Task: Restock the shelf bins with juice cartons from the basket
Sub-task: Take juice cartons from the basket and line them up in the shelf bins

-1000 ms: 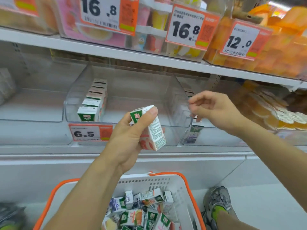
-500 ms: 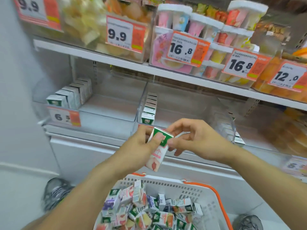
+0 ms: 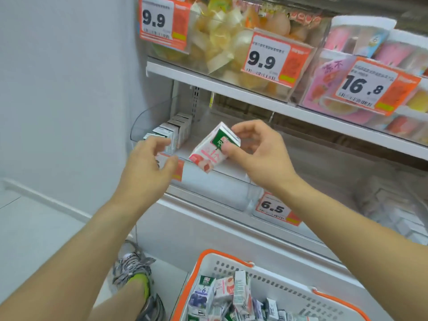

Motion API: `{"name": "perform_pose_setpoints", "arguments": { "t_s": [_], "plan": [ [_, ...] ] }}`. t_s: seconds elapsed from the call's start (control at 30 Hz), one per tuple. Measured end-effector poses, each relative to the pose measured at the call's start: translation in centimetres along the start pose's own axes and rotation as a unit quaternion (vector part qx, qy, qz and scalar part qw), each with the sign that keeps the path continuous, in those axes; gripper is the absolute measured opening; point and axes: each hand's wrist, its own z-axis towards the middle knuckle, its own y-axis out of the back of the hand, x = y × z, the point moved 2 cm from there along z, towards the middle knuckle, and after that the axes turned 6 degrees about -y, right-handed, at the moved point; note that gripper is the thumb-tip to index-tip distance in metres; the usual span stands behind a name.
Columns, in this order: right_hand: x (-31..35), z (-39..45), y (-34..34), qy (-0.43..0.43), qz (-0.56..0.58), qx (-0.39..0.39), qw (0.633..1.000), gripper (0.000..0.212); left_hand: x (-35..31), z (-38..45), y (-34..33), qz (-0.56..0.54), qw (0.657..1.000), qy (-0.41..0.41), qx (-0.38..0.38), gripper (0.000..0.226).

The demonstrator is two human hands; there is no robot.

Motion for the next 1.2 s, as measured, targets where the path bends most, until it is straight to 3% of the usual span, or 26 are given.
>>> {"name": "perform_pose_setpoints", "arguments": {
  "t_s": [0.1, 0.27, 0.43, 0.8, 0.93, 1.07, 1.2],
  "plan": [
    [0.5, 3.9, -2.8, 0.032, -0.016, -0.024, 0.999, 0.029, 3.3, 1.1, 0.8, 0.083, 0.996, 0.018, -0.034, 0.048],
    [0.9, 9.0, -9.1, 0.011, -0.088, 0.034, 0.995, 0.028, 6.2, 1.4, 0.8, 0.083, 0.995, 0.045, -0.016, 0.068],
    [1.6, 11.4, -13.2, -0.007, -0.118, 0.041, 0.992, 0.028, 6.9, 1.8, 0.3, 0.023, 0.998, 0.057, 0.01, 0.061],
    [1.8, 11.7, -14.3, -0.011, -0.239, 0.113, 0.964, 0.029, 5.9, 1.6, -0.3, -0.065, 0.997, 0.035, 0.013, 0.057],
    [0.0, 11.0, -15.8, -0.06, -0.169, 0.091, 0.98, 0.036, 5.9, 1.4, -0.2, -0.053, 0.998, 0.036, 0.025, 0.06],
    [-0.8, 11.0, -17.2, -0.1, -0.139, 0.115, 0.978, 0.015, 6.1, 1.5, -0.3, -0.047, 0.998, 0.035, 0.034, 0.054],
    [-1.2, 11.2, -17.5, -0.126, -0.169, 0.134, 0.968, 0.01, 6.4, 1.7, -0.2, -0.042, 0.998, 0.034, 0.028, 0.052]
  ]
}}
